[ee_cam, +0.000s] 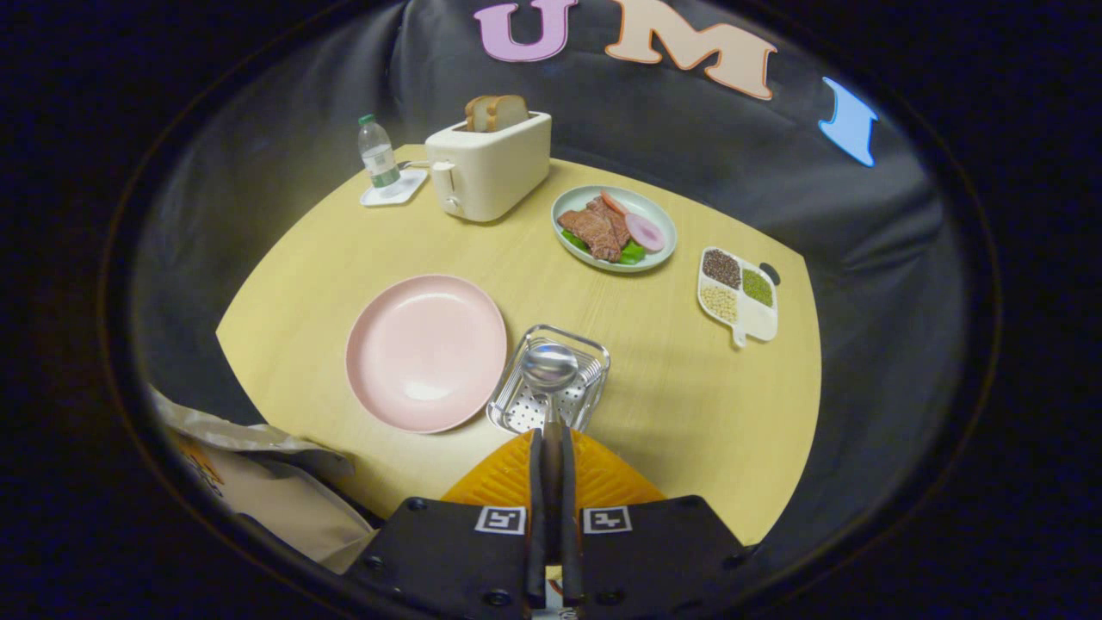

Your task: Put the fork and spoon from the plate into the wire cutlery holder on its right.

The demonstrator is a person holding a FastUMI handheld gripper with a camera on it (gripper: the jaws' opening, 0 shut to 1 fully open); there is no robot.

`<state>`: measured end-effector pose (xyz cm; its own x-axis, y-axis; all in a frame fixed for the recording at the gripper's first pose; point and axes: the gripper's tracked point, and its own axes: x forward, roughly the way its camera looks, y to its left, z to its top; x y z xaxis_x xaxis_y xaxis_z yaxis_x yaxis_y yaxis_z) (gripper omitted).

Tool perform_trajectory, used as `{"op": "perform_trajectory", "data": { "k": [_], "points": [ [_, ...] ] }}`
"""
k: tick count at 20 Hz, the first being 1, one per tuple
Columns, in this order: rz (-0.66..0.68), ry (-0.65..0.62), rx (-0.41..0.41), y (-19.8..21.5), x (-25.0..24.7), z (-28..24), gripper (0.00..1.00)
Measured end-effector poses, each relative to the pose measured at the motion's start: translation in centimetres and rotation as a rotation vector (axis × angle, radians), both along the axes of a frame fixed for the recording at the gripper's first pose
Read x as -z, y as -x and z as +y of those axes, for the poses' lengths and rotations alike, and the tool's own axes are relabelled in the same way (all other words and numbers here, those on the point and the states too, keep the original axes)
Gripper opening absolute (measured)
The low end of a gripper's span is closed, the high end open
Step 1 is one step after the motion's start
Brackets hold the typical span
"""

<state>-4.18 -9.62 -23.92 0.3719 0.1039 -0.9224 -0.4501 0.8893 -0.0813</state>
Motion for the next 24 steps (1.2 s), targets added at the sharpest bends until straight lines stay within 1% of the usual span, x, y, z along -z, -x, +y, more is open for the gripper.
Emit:
{"op": "perform_trajectory", "data": {
  "k": [3, 6, 8, 12, 16, 19, 24],
  "points": [
    [-0.016, -0.044, 0.018, -0.8, -0.4, 0.9, 0.14],
    [-0.04, -0.063, 0.028, -1.3, -0.5, 1.2, 0.43],
    [-0.081, -0.083, 0.036, -1.8, -1.1, 2.0, 0.62],
    [-0.237, -0.193, 0.092, -2.8, -3.5, 5.2, 1.0],
    [-0.454, -0.297, 0.146, -3.7, -7.0, 8.6, 1.0],
    [-0.585, -0.36, 0.183, -3.7, -9.4, 10.7, 1.0],
    [-0.845, -0.344, 0.221, -3.7, -13.7, 11.7, 1.0]
  ]
}}
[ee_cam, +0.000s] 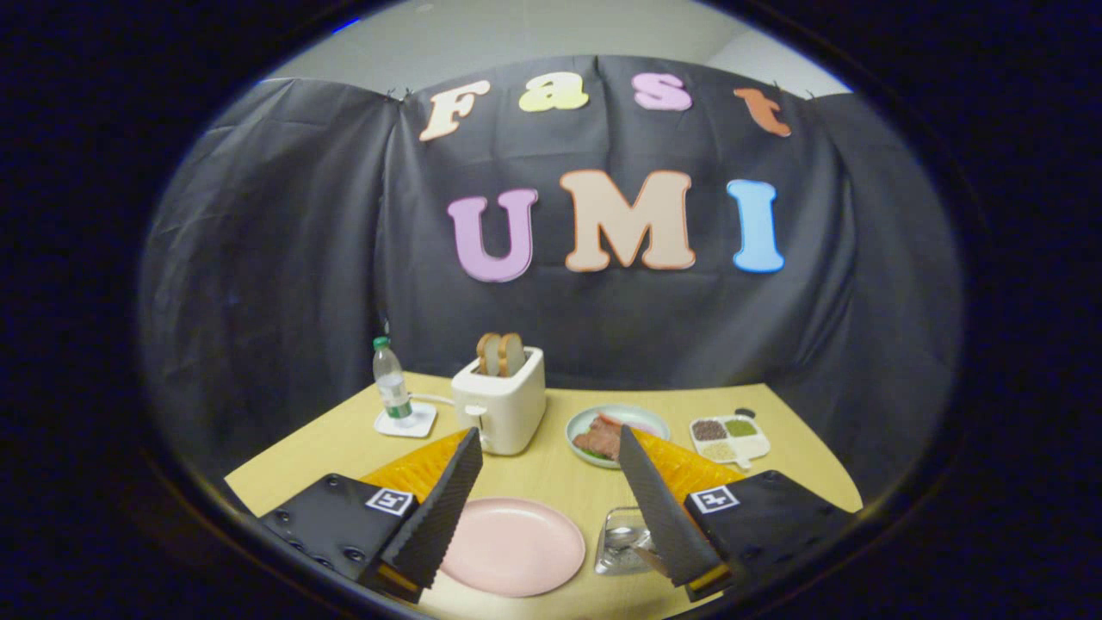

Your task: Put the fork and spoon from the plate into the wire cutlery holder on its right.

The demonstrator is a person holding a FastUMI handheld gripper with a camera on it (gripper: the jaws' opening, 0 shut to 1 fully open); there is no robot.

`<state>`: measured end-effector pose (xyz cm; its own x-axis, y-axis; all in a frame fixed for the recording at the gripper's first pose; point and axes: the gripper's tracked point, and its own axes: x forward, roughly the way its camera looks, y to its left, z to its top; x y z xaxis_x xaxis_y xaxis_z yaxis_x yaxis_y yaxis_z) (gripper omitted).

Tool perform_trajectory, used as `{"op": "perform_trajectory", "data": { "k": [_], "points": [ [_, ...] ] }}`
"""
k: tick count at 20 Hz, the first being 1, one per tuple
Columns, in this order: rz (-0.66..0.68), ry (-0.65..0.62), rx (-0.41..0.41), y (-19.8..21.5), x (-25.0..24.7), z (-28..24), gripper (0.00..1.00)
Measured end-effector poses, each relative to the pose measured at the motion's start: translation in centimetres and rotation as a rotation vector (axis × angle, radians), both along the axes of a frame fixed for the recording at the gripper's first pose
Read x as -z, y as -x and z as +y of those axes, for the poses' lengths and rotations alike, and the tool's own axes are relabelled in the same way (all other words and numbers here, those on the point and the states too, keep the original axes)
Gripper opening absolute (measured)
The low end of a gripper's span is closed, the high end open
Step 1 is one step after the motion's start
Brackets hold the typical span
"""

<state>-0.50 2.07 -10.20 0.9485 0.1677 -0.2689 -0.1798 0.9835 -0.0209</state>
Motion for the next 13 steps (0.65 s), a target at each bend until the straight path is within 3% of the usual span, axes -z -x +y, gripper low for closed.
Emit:
{"op": "perform_trajectory", "data": {
  "k": [7, 13],
  "points": [
    [-0.229, 0.007, 0.109, -0.8, -5.4, 0.5, 1.0],
    [-0.258, 0.002, 0.117, -1.7, -7.3, 0.5, 1.0]
  ]
}}
